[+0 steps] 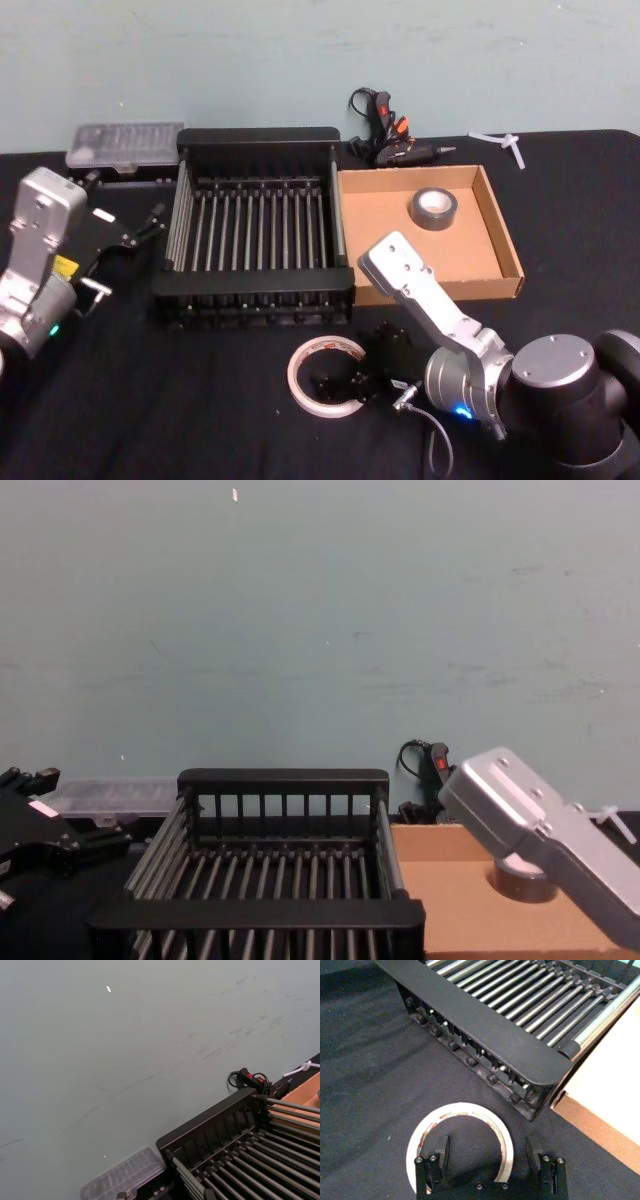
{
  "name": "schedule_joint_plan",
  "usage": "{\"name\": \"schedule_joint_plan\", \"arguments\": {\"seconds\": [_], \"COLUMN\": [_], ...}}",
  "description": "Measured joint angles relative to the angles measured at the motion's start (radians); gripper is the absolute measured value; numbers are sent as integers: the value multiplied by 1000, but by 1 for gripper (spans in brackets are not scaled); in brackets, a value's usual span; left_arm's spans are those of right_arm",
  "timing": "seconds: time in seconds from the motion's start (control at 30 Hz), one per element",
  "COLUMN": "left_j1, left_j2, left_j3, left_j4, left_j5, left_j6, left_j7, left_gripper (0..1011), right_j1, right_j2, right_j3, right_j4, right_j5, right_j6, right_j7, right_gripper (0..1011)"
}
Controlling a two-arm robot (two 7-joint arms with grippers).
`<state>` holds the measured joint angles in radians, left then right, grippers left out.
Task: Pick up the white tape and place it into the black box , Pick up the silver tape and place it into the brown box.
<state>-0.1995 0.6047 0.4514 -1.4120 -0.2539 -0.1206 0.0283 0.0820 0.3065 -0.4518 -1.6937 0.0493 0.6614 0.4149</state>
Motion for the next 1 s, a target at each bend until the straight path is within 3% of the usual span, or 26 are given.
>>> {"name": "schedule_joint_plan", "arguments": {"seconds": [0.4,0.57,1.0], "left_j1": [0,0,0], "left_j2": [0,0,0], "left_j3": [0,0,0], "left_j4": [0,0,0], "left_j5": [0,0,0], "left_j6": [0,0,0], "left_j7": [0,0,0], "left_gripper": [1001,1001,1001], "right_j1": [-1,0,0], "right_j2": [-1,0,0], "right_j3": [1,1,1], "right_j4": [0,-1,-1], "right_j5": [-2,-2,-1], "right_j6": [0,0,1], "right_j7": [0,0,0], "right_gripper": [998,902,504]}}
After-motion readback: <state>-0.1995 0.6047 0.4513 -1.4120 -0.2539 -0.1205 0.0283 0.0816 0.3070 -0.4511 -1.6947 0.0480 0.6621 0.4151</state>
